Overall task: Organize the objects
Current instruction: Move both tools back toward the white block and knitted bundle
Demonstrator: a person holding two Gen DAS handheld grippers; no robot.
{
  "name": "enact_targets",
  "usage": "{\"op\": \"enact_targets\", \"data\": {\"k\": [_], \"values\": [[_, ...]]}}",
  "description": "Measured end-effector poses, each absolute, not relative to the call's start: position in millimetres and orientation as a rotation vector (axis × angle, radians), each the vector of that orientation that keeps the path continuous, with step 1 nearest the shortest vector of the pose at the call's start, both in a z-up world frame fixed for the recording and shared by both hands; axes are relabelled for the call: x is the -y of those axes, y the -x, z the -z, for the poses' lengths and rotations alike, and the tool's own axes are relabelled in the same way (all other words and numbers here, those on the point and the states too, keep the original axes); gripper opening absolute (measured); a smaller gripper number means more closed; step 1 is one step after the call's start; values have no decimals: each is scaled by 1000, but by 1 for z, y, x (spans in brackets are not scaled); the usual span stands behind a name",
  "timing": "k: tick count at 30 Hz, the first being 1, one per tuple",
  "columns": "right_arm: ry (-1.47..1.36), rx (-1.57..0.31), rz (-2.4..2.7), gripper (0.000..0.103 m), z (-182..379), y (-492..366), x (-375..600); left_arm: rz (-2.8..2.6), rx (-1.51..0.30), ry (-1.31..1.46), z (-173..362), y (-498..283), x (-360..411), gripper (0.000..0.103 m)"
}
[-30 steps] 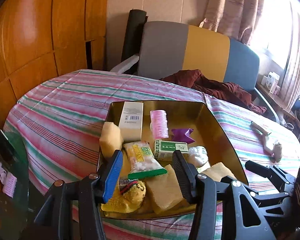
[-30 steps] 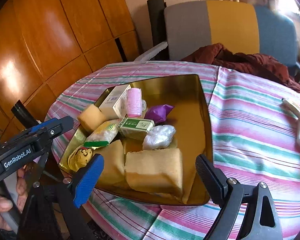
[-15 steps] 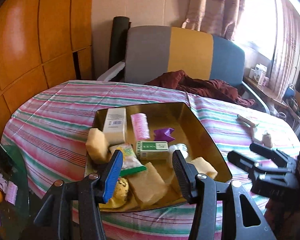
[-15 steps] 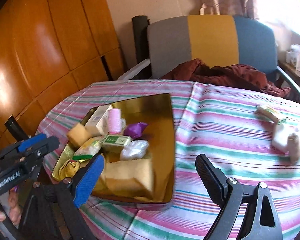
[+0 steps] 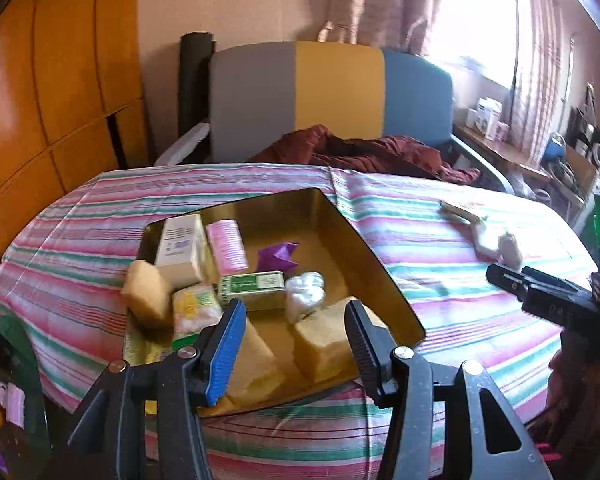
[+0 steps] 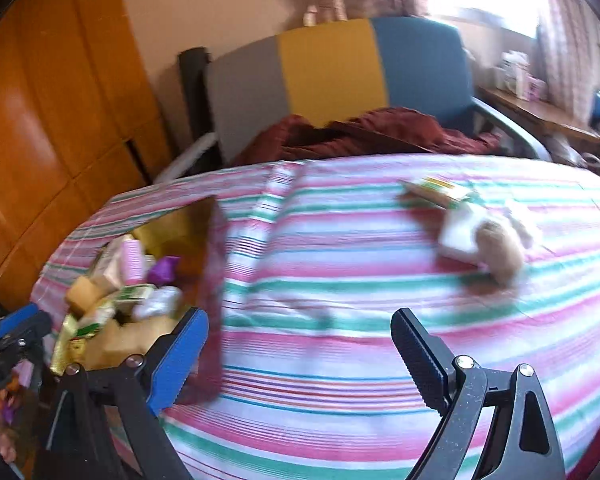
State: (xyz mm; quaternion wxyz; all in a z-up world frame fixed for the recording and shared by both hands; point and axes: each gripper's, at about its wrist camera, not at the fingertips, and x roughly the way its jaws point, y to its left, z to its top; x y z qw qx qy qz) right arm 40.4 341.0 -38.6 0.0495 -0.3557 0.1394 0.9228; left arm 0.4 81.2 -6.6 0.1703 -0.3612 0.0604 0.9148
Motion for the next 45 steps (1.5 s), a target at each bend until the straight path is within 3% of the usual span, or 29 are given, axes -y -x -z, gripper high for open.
{"op": "enact_targets", "data": {"k": [27, 35, 45], "values": [[1085, -610, -2475, 93, 50, -69, -475, -2308, -319, 1018, 24, 0, -182, 52], [1114, -588, -2455, 93, 53, -48, -495, -2250, -316, 1064, 32, 5, -197, 52], [1196, -382, -2493, 93, 69, 15, -504, -2211, -331, 1097, 38, 10, -211, 52]]}}
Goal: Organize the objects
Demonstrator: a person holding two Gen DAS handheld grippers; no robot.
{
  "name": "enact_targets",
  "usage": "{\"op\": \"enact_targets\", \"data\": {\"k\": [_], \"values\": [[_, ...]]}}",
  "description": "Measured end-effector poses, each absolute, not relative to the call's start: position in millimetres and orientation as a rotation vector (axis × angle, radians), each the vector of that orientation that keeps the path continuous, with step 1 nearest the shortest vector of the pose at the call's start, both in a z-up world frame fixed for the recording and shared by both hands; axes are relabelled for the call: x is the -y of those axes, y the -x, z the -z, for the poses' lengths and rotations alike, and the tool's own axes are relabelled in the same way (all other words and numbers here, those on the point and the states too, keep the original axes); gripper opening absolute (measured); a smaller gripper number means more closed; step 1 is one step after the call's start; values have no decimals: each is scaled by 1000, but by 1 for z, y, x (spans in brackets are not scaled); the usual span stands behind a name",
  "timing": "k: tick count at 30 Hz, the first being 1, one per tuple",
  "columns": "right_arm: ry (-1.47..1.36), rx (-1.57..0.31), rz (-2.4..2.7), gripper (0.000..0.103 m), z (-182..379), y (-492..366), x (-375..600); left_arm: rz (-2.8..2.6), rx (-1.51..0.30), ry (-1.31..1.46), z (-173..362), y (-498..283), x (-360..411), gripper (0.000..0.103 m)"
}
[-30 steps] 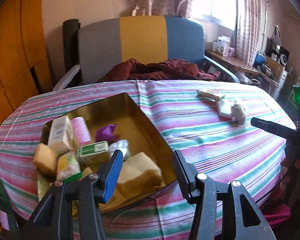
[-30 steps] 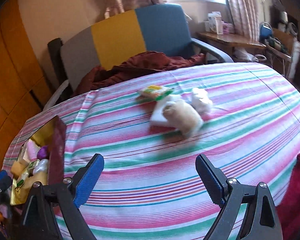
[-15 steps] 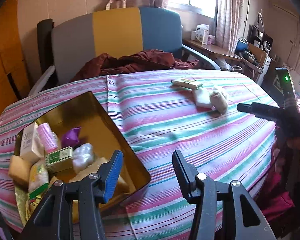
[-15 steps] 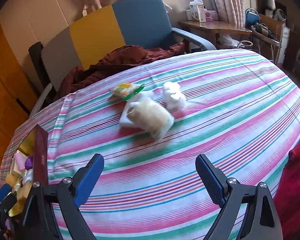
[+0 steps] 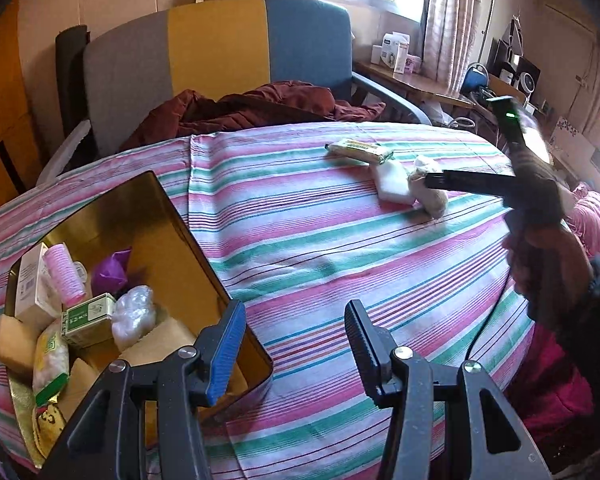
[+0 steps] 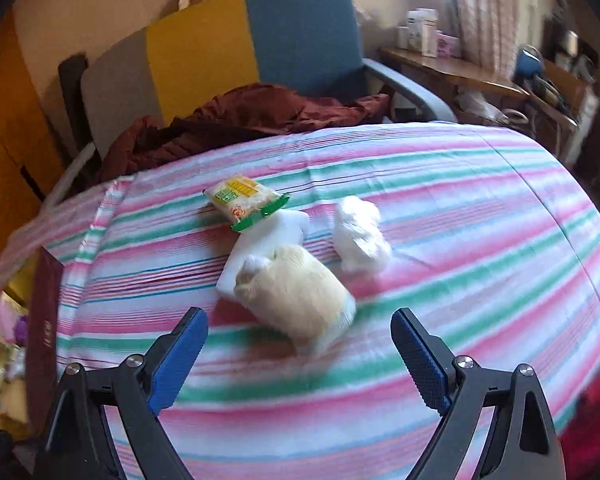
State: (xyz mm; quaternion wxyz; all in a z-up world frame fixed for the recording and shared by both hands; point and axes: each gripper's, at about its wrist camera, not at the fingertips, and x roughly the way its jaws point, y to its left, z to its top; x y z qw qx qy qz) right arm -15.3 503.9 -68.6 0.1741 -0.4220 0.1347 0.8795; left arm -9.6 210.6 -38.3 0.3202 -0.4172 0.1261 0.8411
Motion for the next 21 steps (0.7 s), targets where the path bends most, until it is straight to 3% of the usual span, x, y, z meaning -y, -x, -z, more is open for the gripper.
{"op": "enact_targets", "data": {"k": [4, 6, 9, 21], "values": [[1296, -321, -2461, 88, 88, 40, -512, -2193, -326, 1109, 39, 15, -220, 52], [1342, -350, -2461, 65, 95, 44, -516, -2183, -325, 1113, 39, 18, -224, 52], [1317, -349, -2470, 61, 92, 36, -519, -2170, -319, 1116, 39, 24, -233, 52], [1272, -425, -2481, 60, 68, -35, -540, -2060, -256, 1193, 45, 62, -311, 52]]}}
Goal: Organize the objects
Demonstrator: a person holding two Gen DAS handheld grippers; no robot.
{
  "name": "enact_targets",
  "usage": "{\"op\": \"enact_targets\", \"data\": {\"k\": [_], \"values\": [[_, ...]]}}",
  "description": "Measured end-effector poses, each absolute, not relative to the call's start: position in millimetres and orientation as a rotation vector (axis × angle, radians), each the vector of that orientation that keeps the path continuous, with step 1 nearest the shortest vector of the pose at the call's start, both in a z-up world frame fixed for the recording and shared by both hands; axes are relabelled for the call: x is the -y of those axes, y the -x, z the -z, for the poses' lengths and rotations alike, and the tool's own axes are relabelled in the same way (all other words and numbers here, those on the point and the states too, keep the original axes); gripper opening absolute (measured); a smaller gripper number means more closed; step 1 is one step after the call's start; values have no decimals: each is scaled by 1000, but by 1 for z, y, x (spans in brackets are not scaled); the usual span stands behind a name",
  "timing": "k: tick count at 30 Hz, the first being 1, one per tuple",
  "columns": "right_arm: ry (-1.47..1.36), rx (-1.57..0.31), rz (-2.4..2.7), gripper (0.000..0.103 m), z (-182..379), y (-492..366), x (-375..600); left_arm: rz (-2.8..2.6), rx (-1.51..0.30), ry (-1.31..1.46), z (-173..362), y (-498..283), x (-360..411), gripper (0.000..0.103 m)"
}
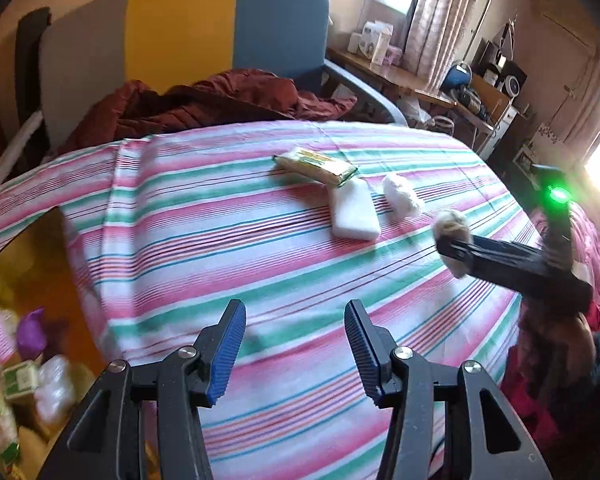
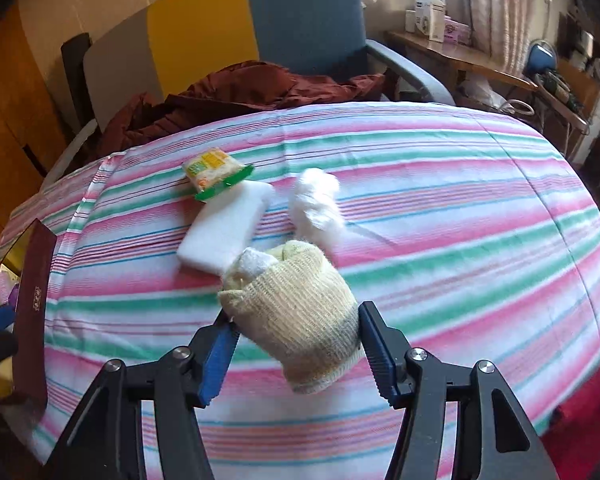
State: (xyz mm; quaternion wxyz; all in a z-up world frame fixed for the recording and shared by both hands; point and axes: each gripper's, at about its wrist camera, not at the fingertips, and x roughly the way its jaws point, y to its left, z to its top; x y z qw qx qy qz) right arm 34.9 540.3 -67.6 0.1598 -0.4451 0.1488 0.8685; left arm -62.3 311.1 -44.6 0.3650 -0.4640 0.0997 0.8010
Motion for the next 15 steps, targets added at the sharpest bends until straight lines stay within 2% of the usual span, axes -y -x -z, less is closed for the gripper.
{"op": "enact_targets", "data": {"k": [9, 15], "values": [[1201, -522, -2469, 60, 59, -42, -563, -2010, -315, 1235, 67, 85, -385, 53], [1181, -587, -2442, 60, 56, -48, -577, -1973, -374, 1211, 82, 96, -432, 75]]}}
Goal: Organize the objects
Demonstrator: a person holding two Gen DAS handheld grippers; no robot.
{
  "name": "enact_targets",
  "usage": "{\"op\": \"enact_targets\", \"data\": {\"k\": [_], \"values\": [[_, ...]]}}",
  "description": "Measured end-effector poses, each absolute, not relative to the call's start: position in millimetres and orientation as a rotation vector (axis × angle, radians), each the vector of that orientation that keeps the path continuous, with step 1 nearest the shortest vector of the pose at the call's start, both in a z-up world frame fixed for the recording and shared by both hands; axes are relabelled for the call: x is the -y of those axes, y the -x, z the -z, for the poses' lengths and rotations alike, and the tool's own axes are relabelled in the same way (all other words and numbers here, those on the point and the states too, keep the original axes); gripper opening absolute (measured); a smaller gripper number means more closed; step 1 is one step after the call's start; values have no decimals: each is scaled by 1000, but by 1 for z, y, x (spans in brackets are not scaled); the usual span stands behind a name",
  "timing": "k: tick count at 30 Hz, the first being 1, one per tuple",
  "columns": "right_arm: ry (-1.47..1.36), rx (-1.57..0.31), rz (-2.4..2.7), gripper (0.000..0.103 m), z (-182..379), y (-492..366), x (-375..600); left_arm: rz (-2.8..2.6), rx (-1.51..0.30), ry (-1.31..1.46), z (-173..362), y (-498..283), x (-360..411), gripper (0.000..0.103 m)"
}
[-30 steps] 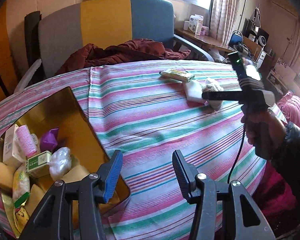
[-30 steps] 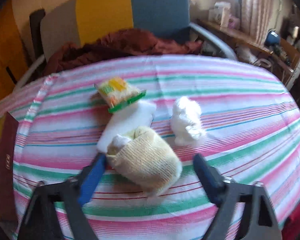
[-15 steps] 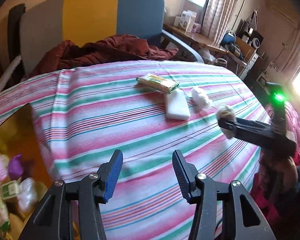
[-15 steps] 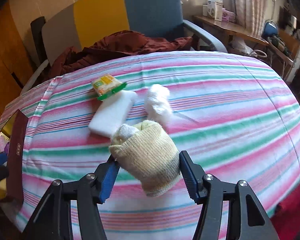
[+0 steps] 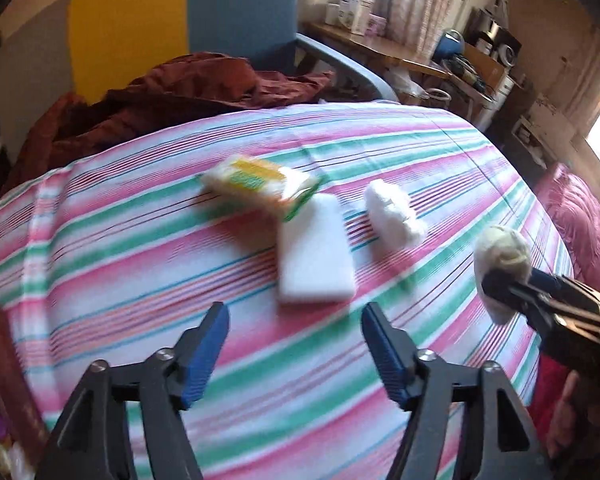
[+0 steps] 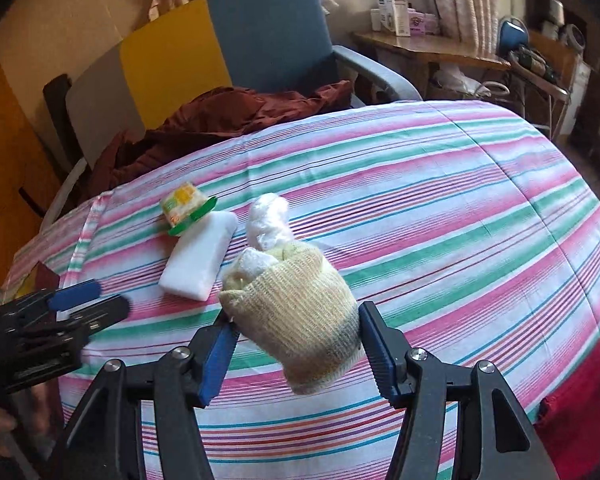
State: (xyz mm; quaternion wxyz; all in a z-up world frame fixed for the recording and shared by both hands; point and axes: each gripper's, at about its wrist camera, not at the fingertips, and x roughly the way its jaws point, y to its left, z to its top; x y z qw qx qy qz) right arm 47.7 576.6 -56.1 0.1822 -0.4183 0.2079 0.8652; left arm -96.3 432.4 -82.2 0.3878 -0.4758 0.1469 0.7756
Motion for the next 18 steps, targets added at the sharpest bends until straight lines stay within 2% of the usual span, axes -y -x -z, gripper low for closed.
{"op": "enact_targets", "data": {"k": [11, 13, 16, 18], "values": [[1167, -641, -2460, 61, 55, -48, -582, -1969, -533, 1251, 124, 116, -502, 76], [1174, -645, -2458, 61, 57, -47, -583, -1997, -558, 1257, 131, 120, -505, 73], [1179, -641, -2453, 61, 59, -47, -585, -2012, -551, 1220, 129, 115, -498, 57], [1184, -645, -2451, 61, 61, -46, -586, -2004, -569, 1198, 127, 107, -487, 56]]}}
